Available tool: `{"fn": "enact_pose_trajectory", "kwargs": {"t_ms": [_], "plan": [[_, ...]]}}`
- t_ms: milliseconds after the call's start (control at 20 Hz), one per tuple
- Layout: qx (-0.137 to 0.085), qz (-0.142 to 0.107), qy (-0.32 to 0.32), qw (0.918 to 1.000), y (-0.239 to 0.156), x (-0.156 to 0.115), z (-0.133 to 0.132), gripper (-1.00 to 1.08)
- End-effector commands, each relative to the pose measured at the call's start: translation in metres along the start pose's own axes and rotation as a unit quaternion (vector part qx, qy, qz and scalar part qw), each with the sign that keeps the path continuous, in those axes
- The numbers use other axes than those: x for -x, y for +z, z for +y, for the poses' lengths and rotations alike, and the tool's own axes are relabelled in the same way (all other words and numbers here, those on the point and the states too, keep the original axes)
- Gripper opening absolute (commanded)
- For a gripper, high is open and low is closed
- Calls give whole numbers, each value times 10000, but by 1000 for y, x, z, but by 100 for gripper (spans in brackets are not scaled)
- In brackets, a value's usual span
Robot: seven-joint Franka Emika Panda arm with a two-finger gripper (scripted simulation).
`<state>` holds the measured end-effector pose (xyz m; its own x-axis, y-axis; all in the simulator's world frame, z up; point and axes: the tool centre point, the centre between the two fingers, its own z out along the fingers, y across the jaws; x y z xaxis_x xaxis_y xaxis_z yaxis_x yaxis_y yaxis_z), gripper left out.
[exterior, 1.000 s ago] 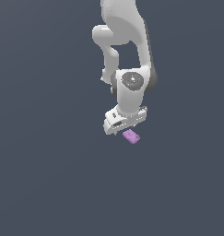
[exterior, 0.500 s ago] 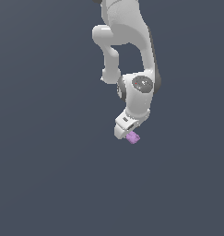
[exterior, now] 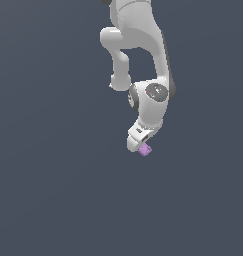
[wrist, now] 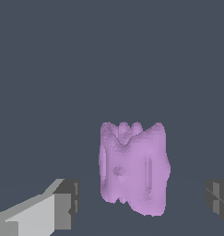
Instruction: Pick up the object and move it to a goal position.
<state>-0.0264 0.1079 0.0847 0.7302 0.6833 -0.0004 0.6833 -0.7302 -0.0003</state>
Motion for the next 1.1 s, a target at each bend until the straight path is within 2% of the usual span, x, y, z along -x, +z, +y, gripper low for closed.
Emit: {"fn": "enact_pose_trajectory", "kwargs": {"t_ms": [0, 400, 650, 700, 1050], "plan": [[-1, -2, -4, 10000, 5, 0, 0, 100], [0, 1, -30, 10000, 42, 1, -1, 100], [0, 1, -30, 10000, 49, 0, 0, 100], [0, 1, -30, 10000, 49, 0, 0, -100], [0, 1, -30, 10000, 49, 0, 0, -100]]}}
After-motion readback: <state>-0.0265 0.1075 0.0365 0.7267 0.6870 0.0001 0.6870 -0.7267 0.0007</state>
